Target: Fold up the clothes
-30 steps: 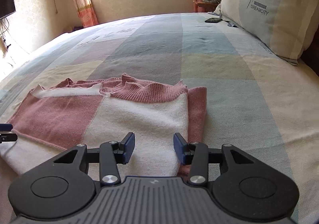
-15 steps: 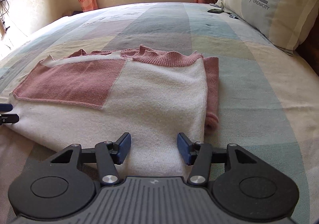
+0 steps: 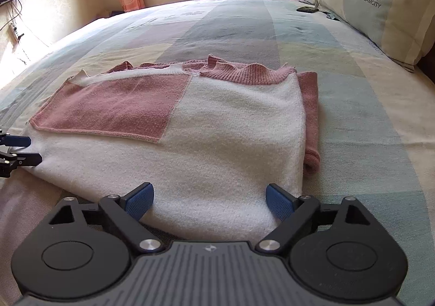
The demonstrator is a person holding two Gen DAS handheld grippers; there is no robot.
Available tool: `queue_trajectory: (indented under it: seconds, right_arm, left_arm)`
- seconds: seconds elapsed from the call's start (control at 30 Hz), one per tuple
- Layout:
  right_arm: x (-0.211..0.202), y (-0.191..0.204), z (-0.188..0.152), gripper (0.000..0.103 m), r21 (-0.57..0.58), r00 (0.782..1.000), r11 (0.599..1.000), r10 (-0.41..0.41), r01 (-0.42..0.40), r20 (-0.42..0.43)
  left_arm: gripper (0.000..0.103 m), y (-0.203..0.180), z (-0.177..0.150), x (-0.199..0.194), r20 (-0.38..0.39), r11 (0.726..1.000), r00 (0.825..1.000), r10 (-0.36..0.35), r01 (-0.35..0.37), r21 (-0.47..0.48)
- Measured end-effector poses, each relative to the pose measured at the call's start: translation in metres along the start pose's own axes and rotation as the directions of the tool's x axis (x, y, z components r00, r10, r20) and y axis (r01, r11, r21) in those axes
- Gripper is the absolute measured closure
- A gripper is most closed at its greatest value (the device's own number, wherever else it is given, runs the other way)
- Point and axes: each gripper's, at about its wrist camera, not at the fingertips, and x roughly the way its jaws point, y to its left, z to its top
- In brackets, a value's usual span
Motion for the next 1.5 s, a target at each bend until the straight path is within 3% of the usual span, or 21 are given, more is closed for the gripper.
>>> queue_trajectory:
  seconds: [0.6,1.17,1.5]
  right_arm:
    - [0.003,0.002,0.001,0.0,0.038,1.0,0.999,0.02,-0.019,-0.023]
    - [0.012,0.01,0.027,0.0,0.141,0.974,0.99,0.015,0.018,-0.227]
    - [0.014,0.006,0.031,0.0,0.169,0.968,0.986,0.034,0.008,-0.247]
  left_arm:
    - [0.027,-0.005,-0.001,-0.003,-0.007,0.999,1.0,0.022,-0.021,0.027]
    - [0.027,-0.026,0.008,-0.008,0.003,0.995,1.0,0.027,-0.027,0.098]
    - [0.027,-0.05,0.012,-0.013,0.043,0.981,0.998,0.051,-0.058,0.187]
